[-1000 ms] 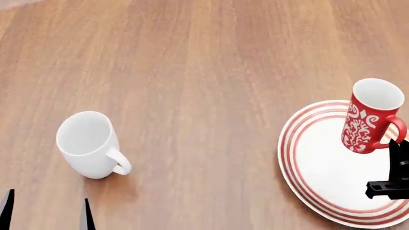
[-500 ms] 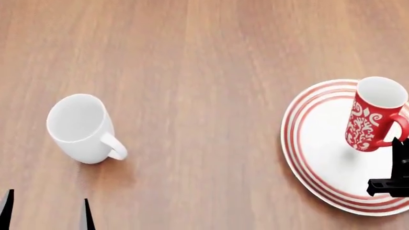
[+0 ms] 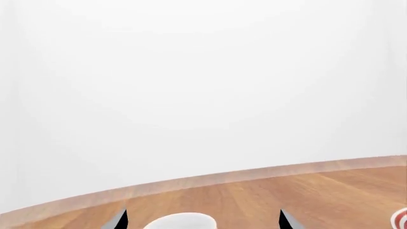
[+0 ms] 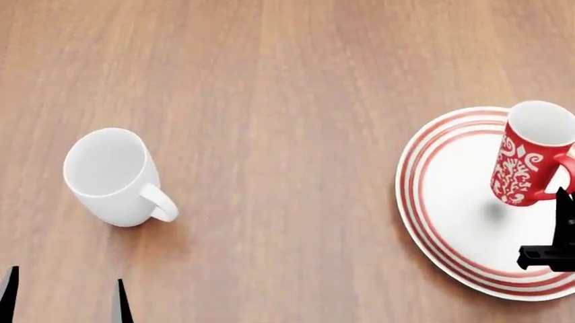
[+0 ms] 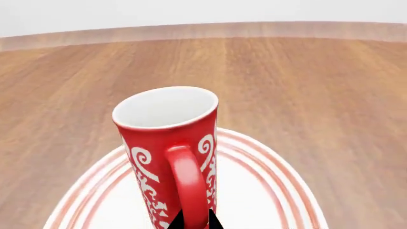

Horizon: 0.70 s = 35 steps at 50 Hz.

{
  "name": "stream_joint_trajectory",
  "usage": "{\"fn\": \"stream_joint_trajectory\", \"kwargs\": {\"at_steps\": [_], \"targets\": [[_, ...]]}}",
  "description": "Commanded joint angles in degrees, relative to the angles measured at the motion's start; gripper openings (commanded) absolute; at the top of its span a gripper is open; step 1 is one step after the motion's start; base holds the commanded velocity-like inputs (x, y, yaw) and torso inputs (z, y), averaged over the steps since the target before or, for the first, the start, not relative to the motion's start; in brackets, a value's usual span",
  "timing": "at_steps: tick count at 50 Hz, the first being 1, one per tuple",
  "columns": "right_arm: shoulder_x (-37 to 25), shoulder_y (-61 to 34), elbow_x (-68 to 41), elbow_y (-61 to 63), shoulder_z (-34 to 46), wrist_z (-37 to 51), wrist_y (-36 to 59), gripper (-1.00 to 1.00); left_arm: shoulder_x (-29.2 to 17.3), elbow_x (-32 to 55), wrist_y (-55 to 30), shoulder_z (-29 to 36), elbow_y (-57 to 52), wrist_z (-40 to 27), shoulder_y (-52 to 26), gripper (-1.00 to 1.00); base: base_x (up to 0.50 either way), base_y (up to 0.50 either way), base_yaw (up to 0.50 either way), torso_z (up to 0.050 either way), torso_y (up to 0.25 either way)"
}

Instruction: Pick up the red mug and put it on the plate

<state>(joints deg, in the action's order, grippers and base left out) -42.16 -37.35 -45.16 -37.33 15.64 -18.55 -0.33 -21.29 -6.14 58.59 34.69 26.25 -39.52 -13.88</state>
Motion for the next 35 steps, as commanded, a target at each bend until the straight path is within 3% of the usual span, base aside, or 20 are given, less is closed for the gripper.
{"fn": "stream_joint_trajectory", "kwargs": {"at_steps": [1, 35], "targets": [[0.7, -0.2, 1.3, -0.9, 0.0, -0.1, -1.3, -1.00, -0.3, -0.1, 0.0, 0.7, 0.0, -0.6, -0.3, 1.00, 0.00, 0.00, 0.00, 0.000, 0.000], [2.5, -0.8, 2.7, -4.5, 0.9, -1.9, -2.9, -1.00, -1.3, -0.4, 0.1, 2.8, 0.1, -3.1, -1.1, 1.00, 0.00, 0.00, 0.00, 0.000, 0.000]]}}
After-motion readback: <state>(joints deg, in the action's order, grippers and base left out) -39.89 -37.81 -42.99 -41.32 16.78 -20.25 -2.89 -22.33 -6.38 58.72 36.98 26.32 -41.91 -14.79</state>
